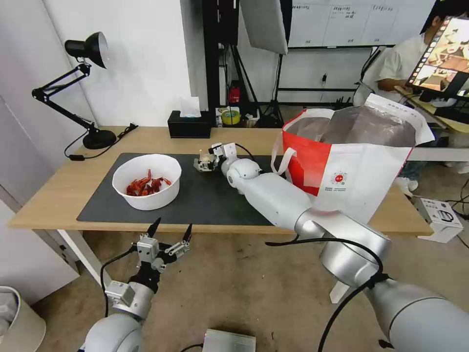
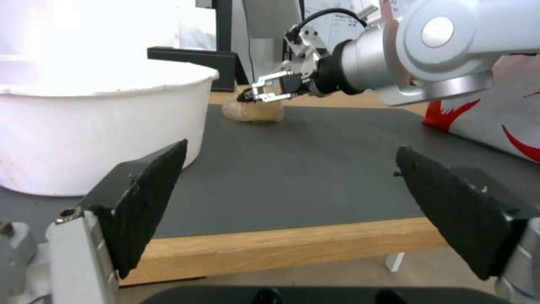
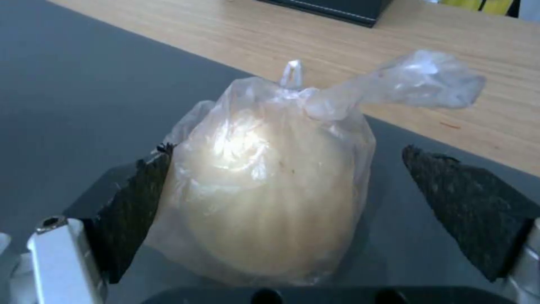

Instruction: Pick up the trash from the table and place it into the takeout bag.

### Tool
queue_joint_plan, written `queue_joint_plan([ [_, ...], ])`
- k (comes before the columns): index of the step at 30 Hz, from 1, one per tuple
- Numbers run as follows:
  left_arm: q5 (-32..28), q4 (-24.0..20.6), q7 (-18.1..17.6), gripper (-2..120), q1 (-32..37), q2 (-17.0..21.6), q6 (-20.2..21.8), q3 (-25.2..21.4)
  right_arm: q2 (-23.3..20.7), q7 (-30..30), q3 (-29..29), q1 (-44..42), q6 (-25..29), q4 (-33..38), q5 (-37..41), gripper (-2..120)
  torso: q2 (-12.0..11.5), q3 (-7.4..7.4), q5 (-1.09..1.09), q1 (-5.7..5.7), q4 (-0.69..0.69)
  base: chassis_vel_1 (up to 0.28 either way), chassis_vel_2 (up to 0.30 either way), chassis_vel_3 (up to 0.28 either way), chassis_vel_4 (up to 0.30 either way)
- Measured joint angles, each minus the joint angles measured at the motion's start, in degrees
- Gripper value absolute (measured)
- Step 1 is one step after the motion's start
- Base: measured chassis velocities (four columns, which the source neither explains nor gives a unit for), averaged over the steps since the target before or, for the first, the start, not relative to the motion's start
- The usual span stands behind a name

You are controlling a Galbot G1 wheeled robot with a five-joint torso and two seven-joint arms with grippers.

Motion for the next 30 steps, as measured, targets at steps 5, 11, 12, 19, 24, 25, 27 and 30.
queue_joint_plan([
  [5, -0.01, 0.11, 0.01, 100, -0.16, -0.11, -0.01, 0.15, 0.0, -0.35, -0.13, -0.11, 0.23, -0.57, -0.09, 99, 0.0, 0.0, 0.0, 0.0, 0.0, 0.0, 0.0, 0.0, 0.0],
  [11, -0.05, 0.16, 0.03, 100, -0.26, -0.18, -0.04, 0.33, 0.0, -0.53, -0.18, -0.44, 0.54, -0.95, -0.13, 78, 0.0, 0.0, 0.0, 0.0, 0.0, 0.0, 0.0, 0.0, 0.0],
  [12, -0.08, 0.15, 0.03, 100, -0.31, -0.07, -0.05, 0.32, 0.0, -0.53, -0.18, -0.44, 0.62, -0.95, -0.13, 72, 0.0, 0.0, 0.0, 0.0, 0.0, 0.0, 0.0, 0.0, 0.0],
  [19, -0.2, 0.13, 0.03, 100, -0.41, 0.13, -0.05, 0.36, -0.03, -0.41, -0.17, -0.41, 1.06, -0.96, -0.18, 47, 0.0, 0.0, 0.0, 0.0, 0.0, 0.0, 0.0, 0.0, 0.0],
  [24, -0.2, 0.12, 0.03, 100, -0.42, 0.07, -0.05, 0.5, -0.06, -0.35, -0.15, -0.45, 1.27, -0.96, -0.18, 31, 0.0, 0.0, 0.0, 0.0, 0.0, 0.0, 0.0, 0.0, 0.0],
  [25, -0.2, 0.13, 0.03, 100, -0.46, 0.04, -0.06, 0.57, -0.08, -0.33, -0.1, -0.54, 1.34, -0.94, -0.18, 26, 0.0, 0.0, 0.0, 0.0, 0.0, 0.0, 0.0, 0.0, 0.0],
  [27, -0.2, 0.13, 0.03, 100, -0.5, 0.01, -0.05, 0.65, -0.1, -0.3, -0.07, -0.73, 1.4, -0.8, -0.19, 18, 0.0, 0.0, 0.0, 0.0, 0.0, 0.0, 0.0, 0.0, 0.0],
  [30, -0.2, 0.12, 0.03, 100, -0.5, -0.01, -0.06, 0.66, -0.11, -0.18, -0.02, -0.88, 1.42, -0.56, -0.2, 8, 0.0, 0.0, 0.0, 0.0, 0.0, 0.0, 0.0, 0.0, 0.0],
])
